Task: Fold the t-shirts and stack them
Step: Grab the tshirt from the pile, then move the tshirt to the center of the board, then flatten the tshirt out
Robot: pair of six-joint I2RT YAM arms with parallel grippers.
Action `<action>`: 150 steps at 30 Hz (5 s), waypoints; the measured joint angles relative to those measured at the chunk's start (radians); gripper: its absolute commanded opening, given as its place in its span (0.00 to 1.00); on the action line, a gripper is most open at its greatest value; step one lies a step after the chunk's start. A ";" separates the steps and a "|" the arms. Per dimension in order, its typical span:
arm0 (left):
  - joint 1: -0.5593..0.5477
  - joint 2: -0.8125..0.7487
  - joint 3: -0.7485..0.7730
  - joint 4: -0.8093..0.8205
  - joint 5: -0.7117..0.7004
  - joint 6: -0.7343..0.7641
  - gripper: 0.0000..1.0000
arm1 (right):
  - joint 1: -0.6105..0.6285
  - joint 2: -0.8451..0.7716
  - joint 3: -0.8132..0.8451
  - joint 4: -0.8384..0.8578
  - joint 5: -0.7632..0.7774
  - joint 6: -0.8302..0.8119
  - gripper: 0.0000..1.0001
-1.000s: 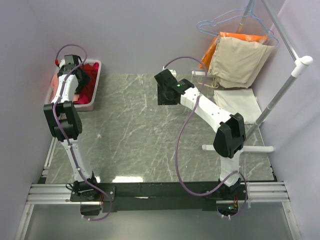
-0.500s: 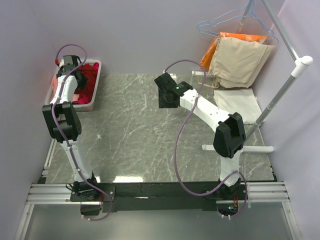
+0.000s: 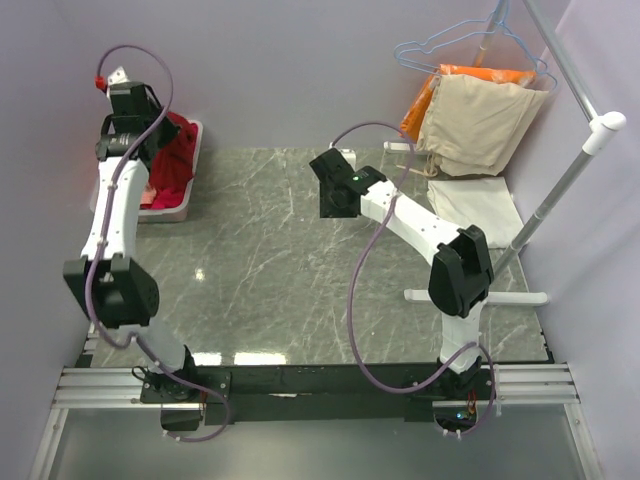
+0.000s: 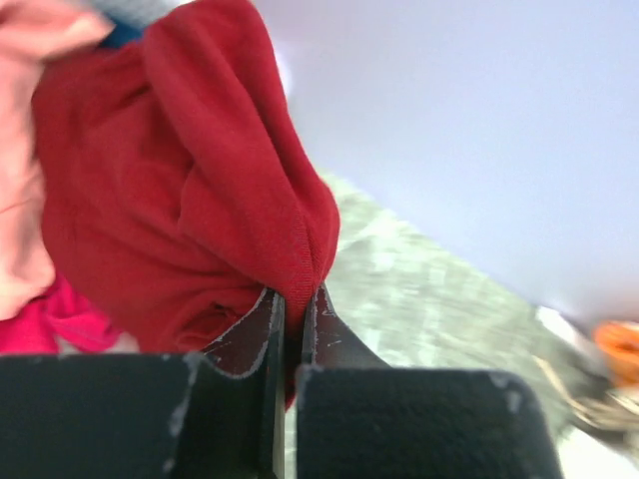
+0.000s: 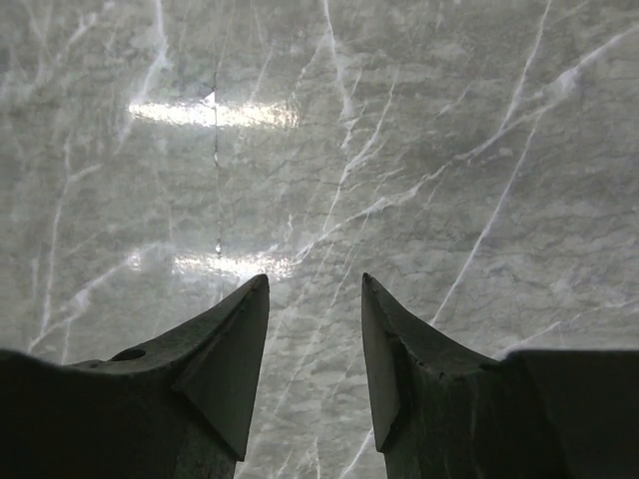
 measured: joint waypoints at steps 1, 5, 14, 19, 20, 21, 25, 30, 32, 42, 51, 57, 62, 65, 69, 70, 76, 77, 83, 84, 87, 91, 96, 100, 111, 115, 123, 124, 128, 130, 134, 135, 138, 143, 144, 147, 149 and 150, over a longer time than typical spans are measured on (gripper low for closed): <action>-0.010 -0.032 -0.009 0.015 0.009 0.000 0.01 | -0.003 -0.007 -0.001 0.002 0.003 0.004 0.49; -0.061 -0.158 -0.032 0.061 0.051 0.026 0.01 | -0.016 -0.069 -0.028 0.035 0.004 0.026 0.49; -0.186 -0.329 -0.047 0.106 0.275 0.080 0.01 | -0.070 -0.177 -0.048 0.090 0.024 0.053 0.53; -0.235 -0.400 -0.096 0.106 0.389 0.096 0.01 | -0.085 -0.225 -0.093 0.119 0.018 0.056 0.54; -0.243 -0.410 -0.102 0.106 0.417 0.099 0.02 | -0.086 -0.232 -0.103 0.125 0.014 0.056 0.54; -0.251 -0.418 -0.107 0.106 0.448 0.101 0.02 | -0.087 -0.243 -0.117 0.137 0.005 0.056 0.54; -0.260 -0.444 -0.135 0.114 0.516 0.098 0.02 | -0.087 -0.278 -0.186 0.178 -0.064 0.053 0.54; -0.269 -0.461 -0.241 0.116 0.477 0.070 0.01 | -0.087 -0.283 -0.251 0.215 -0.176 0.040 0.54; -0.274 -0.455 -0.298 0.103 0.422 0.051 0.01 | -0.087 -0.283 -0.291 0.232 -0.239 0.025 0.54; -0.318 -0.339 -0.417 -0.001 0.095 -0.017 0.01 | -0.017 -0.147 -0.318 0.227 -0.410 -0.101 0.54; -0.330 -0.337 -0.417 -0.027 -0.125 -0.063 0.01 | 0.056 0.059 -0.201 0.172 -0.394 -0.111 0.53; -0.331 -0.337 -0.417 -0.039 -0.153 -0.061 0.01 | 0.057 0.143 -0.169 0.160 -0.341 -0.108 0.53; -0.332 -0.337 -0.417 -0.053 -0.169 -0.056 0.01 | 0.059 0.225 -0.093 0.144 -0.305 -0.106 0.53; -0.332 -0.337 -0.417 -0.056 -0.175 -0.052 0.01 | 0.061 0.245 -0.074 0.134 -0.306 -0.107 0.49; -0.332 -0.338 -0.417 -0.058 -0.179 -0.052 0.01 | 0.065 0.294 0.001 0.116 -0.308 -0.109 0.20; -0.332 -0.339 -0.417 -0.059 -0.179 -0.052 0.01 | 0.067 0.301 0.011 0.114 -0.311 -0.113 0.08; -0.332 -0.361 -0.417 -0.072 -0.208 -0.051 0.01 | 0.081 0.305 0.016 0.107 -0.293 -0.107 0.00; -0.332 -0.367 -0.417 -0.077 -0.214 -0.050 0.01 | 0.083 0.302 0.014 0.107 -0.284 -0.106 0.00; -0.332 -0.378 -0.377 -0.127 -0.282 -0.030 0.01 | 0.094 0.197 -0.074 0.080 -0.137 -0.087 0.00; -0.332 -0.378 -0.356 -0.142 -0.296 -0.025 0.01 | 0.094 0.173 -0.080 0.066 -0.111 -0.084 0.00; -0.332 -0.384 -0.293 -0.158 -0.334 -0.008 0.01 | 0.088 0.059 -0.087 0.036 -0.014 -0.076 0.00; -0.332 -0.407 -0.234 -0.164 -0.358 0.015 0.01 | 0.048 -0.129 -0.080 0.012 0.101 -0.067 0.00; -0.332 -0.436 -0.189 -0.166 -0.368 0.035 0.01 | -0.021 -0.290 -0.007 -0.002 0.210 -0.077 0.00; -0.332 -0.452 -0.162 -0.176 -0.385 0.052 0.04 | -0.031 -0.369 0.056 -0.003 0.279 -0.103 0.00; -0.333 -0.597 -0.125 -0.187 -0.376 0.087 0.14 | -0.025 -0.704 -0.048 0.124 0.315 -0.171 0.00; -0.333 -0.688 -0.120 -0.201 -0.328 0.124 0.16 | -0.024 -0.862 -0.116 0.177 0.284 -0.192 0.00; -0.336 -0.724 0.000 -0.284 -0.276 0.188 0.20 | -0.022 -0.982 -0.225 0.208 0.193 -0.156 0.00; -0.336 -0.719 -0.013 -0.278 -0.267 0.192 0.19 | -0.022 -0.982 -0.255 0.214 0.192 -0.142 0.00; -0.336 -0.614 -0.065 -0.229 -0.213 0.200 0.15 | -0.022 -0.955 -0.365 0.220 0.214 -0.080 0.00; -0.336 -0.505 -0.114 -0.156 -0.173 0.183 0.13 | -0.022 -0.925 -0.426 0.222 0.244 -0.029 0.00; -0.343 -0.249 -0.247 -0.001 -0.104 0.135 0.10 | -0.028 -0.827 -0.534 0.215 0.287 0.062 0.00; -0.348 -0.164 -0.264 0.011 -0.095 0.122 0.09 | -0.032 -0.798 -0.563 0.217 0.290 0.082 0.00; -0.370 0.076 -0.256 0.030 -0.093 0.096 0.06 | -0.058 -0.715 -0.626 0.230 0.293 0.123 0.00; -0.400 0.365 -0.113 0.040 -0.107 0.072 0.07 | -0.138 -0.536 -0.644 0.294 0.293 0.175 0.00; -0.405 0.410 -0.070 0.044 -0.110 0.070 0.08 | -0.153 -0.493 -0.638 0.307 0.293 0.184 0.00; -0.412 0.499 0.039 0.053 -0.117 0.070 0.14 | -0.180 -0.391 -0.614 0.321 0.296 0.204 0.00; -0.415 0.541 0.098 0.066 -0.121 0.071 0.31 | -0.198 -0.332 -0.583 0.323 0.297 0.217 0.00; -0.415 0.558 0.124 0.071 -0.124 0.071 0.39 | -0.206 -0.307 -0.565 0.323 0.297 0.224 0.00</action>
